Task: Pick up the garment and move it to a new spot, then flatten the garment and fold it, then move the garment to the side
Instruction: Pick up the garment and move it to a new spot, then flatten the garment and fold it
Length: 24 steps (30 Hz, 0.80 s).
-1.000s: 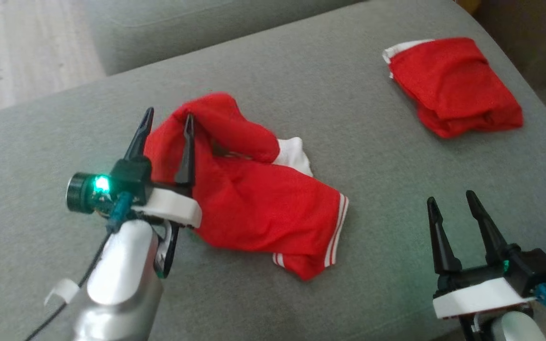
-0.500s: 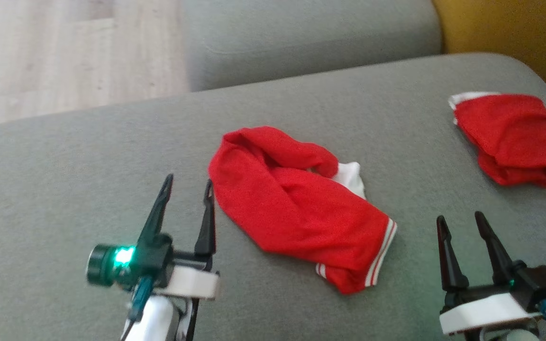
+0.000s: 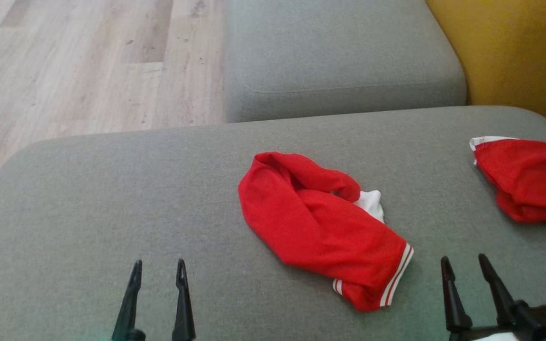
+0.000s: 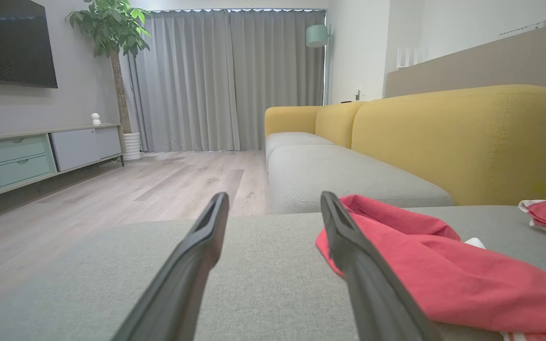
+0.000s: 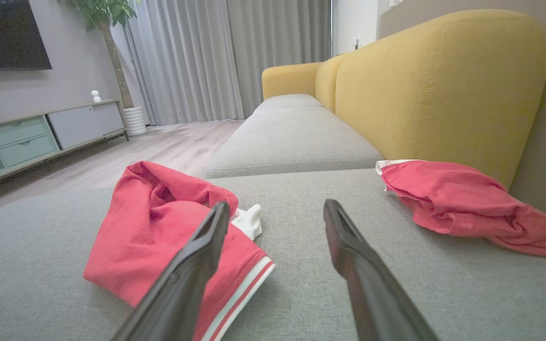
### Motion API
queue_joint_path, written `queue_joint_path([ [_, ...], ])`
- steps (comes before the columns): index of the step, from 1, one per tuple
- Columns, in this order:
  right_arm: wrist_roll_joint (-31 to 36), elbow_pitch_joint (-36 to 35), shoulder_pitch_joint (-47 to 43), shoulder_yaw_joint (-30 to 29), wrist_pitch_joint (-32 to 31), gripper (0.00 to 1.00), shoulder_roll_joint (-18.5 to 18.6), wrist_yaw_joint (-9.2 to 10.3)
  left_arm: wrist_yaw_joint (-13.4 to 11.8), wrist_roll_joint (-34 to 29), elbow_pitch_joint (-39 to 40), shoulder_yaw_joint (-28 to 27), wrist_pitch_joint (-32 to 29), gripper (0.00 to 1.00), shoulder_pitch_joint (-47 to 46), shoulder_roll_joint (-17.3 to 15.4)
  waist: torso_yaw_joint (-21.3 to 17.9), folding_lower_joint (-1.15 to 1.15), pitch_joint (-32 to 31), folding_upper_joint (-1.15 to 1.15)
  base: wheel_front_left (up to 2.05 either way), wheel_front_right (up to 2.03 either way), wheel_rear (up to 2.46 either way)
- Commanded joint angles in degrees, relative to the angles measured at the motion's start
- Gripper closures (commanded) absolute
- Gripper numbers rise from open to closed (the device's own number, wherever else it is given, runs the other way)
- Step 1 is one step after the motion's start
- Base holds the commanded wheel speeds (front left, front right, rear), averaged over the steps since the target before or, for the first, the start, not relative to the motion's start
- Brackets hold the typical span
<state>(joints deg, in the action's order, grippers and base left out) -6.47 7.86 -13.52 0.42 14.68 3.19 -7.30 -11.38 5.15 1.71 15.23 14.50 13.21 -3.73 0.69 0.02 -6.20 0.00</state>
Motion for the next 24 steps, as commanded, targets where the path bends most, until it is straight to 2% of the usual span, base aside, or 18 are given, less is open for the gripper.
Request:
queue_joint_path([
  [1,0.6,-2.5,2.0,0.8,0.3,0.00,0.2,-0.19,0.0,-0.4,2.6,-2.0,0.5,0.00,-1.4,0.3,0.9,-0.02,-0.4,0.00,0.00,0.00,0.00],
  [8,0.6,-2.9,2.1,0.2,0.3,0.00,-0.1,-0.19,0.3,-2.2,3.3,-2.1,0.5,0.00,-1.3,0.6,2.1,-0.02,-0.4,0.00,0.00,0.00,0.00],
  [24,0.1,-2.7,2.3,-0.6,0.3,0.00,-0.3,-0.19,0.2,-4.9,2.4,-1.1,0.5,0.00,-2.0,0.4,2.3,-0.02,0.1,0.00,0.00,0.00,0.00],
])
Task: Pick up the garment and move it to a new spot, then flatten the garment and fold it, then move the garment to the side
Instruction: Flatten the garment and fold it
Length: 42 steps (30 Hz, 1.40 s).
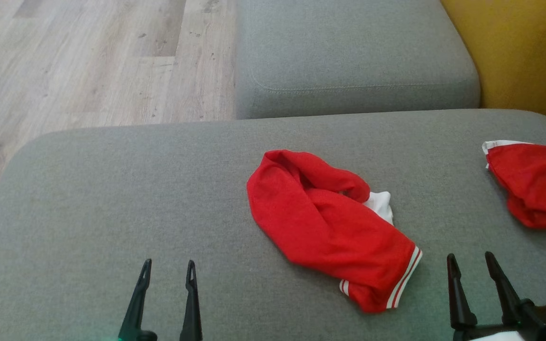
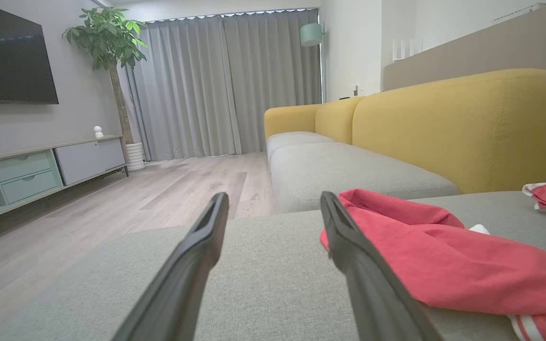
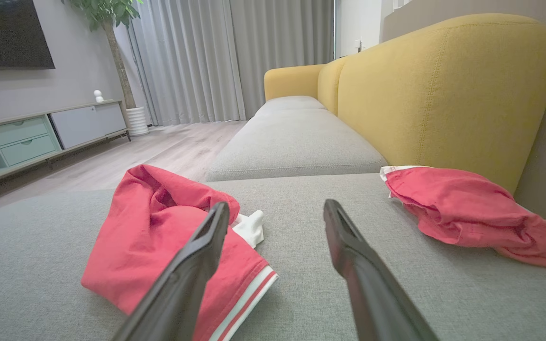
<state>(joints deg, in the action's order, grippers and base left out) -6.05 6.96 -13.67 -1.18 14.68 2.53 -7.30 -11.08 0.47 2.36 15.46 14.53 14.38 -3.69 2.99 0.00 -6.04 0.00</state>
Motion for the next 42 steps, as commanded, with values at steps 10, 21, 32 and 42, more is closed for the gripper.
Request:
queue_joint_path([
  [10,-0.3,-2.1,3.2,2.0,0.3,0.00,0.4,-0.19,1.0,0.7,-0.5,1.1,0.5,0.00,-3.5,0.5,-2.2,0.00,0.7,0.00,0.00,0.00,0.00],
  [21,-0.1,-4.0,4.7,2.8,0.3,0.00,0.4,-0.19,7.0,0.6,-9.0,9.8,0.5,0.00,-9.1,0.7,-9.3,0.00,4.1,0.00,0.00,0.00,0.00],
  [32,-1.2,-4.3,7.8,4.7,0.3,0.00,1.4,-0.19,14.7,3.9,-28.8,27.3,0.5,0.00,-25.0,0.8,-14.9,0.00,10.4,0.00,0.00,0.00,0.00],
  [42,-1.9,-4.5,11.4,5.7,0.3,0.00,2.0,-0.19,13.9,10.5,-39.0,39.8,-2.6,0.00,-38.2,0.8,-18.1,0.00,14.8,0.00,0.00,0.00,0.00],
])
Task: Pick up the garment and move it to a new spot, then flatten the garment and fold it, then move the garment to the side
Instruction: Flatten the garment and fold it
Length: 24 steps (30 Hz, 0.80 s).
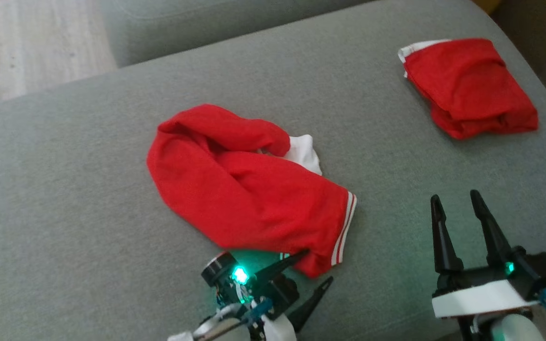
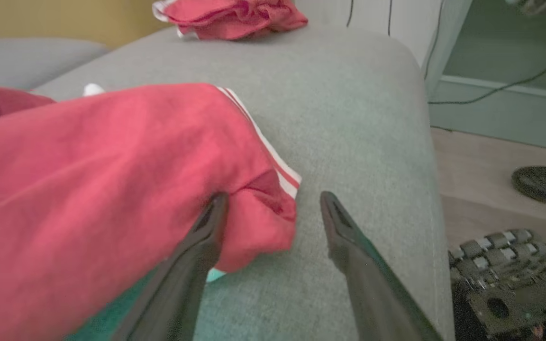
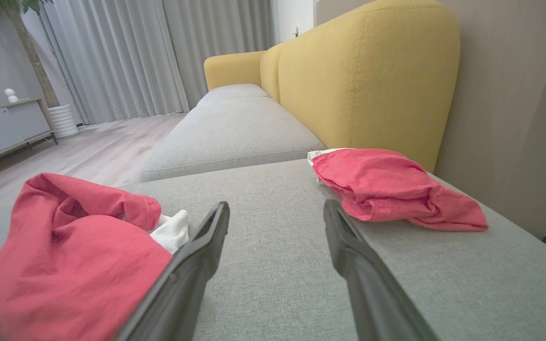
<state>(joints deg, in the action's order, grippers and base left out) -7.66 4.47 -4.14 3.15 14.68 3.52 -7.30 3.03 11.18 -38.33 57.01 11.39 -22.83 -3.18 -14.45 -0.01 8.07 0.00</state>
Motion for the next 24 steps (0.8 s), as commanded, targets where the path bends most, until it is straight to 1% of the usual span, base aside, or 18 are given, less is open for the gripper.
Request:
queue_joint_path([
  [1,-0.3,-2.0,2.1,1.5,0.3,0.00,1.0,-0.19,-0.4,0.7,0.6,-0.7,-0.4,0.00,-2.0,0.3,-1.0,0.01,0.9,0.00,0.00,0.00,0.00],
  [2,-0.3,-2.0,2.3,1.6,0.3,0.00,1.1,-0.19,-0.6,1.8,-0.5,0.3,-1.4,0.00,-2.9,0.3,-1.2,0.01,1.1,0.00,0.00,0.00,0.00],
  [3,-0.4,-2.0,2.4,1.7,0.3,0.00,1.2,-0.19,-0.8,2.8,-1.4,1.2,-2.2,0.18,-3.8,0.3,-1.5,0.01,1.2,0.00,0.00,0.00,0.00],
  [4,-0.3,-2.0,2.4,1.7,0.3,0.00,1.2,-0.19,-1.0,3.7,-1.9,2.0,-2.2,0.79,-4.7,0.3,-1.7,0.01,1.3,0.00,0.00,0.00,0.00],
  [5,-0.3,-1.9,2.5,1.8,0.3,0.00,1.2,-0.19,-1.4,4.7,-2.2,2.5,-1.7,1.00,-5.5,0.3,-2.0,0.01,1.4,0.00,0.00,0.00,0.00],
  [7,-0.4,-1.9,2.7,2.1,0.3,0.00,1.2,-0.19,-1.9,7.5,-2.4,3.1,-0.5,1.00,-6.7,0.3,-2.4,0.01,1.3,0.00,0.00,0.00,0.00],
  [11,-0.6,-1.6,2.5,1.9,0.3,0.00,0.9,-0.19,-1.4,15.2,0.7,2.2,2.4,1.00,-9.9,0.3,-2.9,0.01,0.2,0.00,0.00,0.00,0.00],
  [15,-0.4,-1.5,2.0,2.5,0.3,0.00,0.6,-0.19,0.0,21.6,6.2,-0.4,3.5,1.00,-15.8,0.3,-3.0,0.01,-1.9,0.00,0.00,0.00,0.00],
  [19,-0.2,-1.5,0.9,3.0,0.3,0.00,0.2,-0.19,1.8,25.0,13.1,-6.5,3.6,1.00,-22.5,0.3,-2.9,0.01,-4.3,0.00,0.00,0.00,0.00],
  [22,-0.1,-1.4,0.2,3.3,0.3,0.00,0.0,-0.19,2.4,25.9,14.6,-12.1,3.6,1.00,-28.3,0.3,-2.7,0.01,-5.7,0.00,0.00,0.00,0.00],
  [24,0.1,-1.5,-0.1,3.5,0.3,0.00,0.0,-0.19,2.5,26.1,15.1,-16.7,3.6,1.00,-32.3,0.3,-2.5,0.01,-6.2,0.00,0.00,0.00,0.00],
])
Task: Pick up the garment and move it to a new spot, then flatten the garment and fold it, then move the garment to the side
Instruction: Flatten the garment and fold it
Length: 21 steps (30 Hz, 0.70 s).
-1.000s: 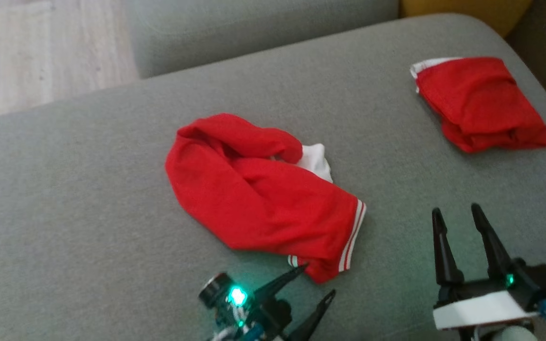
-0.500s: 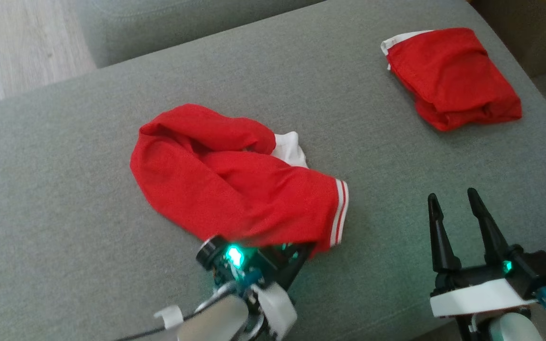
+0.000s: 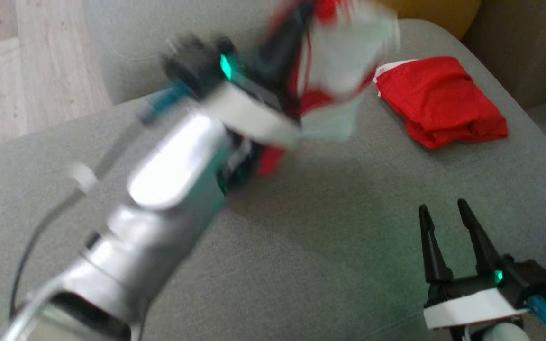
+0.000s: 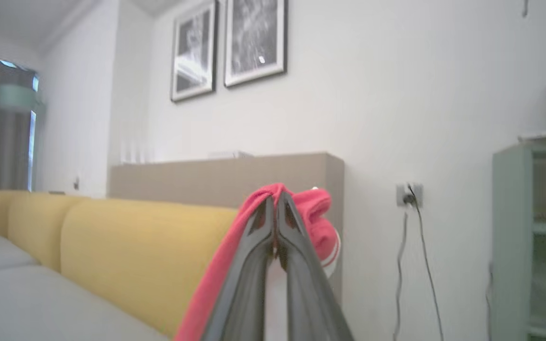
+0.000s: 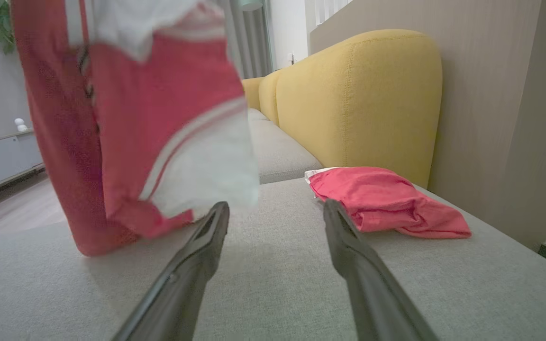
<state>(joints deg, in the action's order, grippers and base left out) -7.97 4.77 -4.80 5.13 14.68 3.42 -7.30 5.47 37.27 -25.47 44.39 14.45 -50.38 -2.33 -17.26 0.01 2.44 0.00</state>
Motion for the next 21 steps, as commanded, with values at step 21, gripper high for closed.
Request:
queue_joint_path([
  [21,2.0,-2.7,-1.8,-3.1,0.3,0.00,-0.5,-0.19,-0.9,-4.3,7.3,-39.5,0.5,1.00,35.1,-0.8,12.3,-0.01,0.1,0.00,0.00,0.00,0.00],
])
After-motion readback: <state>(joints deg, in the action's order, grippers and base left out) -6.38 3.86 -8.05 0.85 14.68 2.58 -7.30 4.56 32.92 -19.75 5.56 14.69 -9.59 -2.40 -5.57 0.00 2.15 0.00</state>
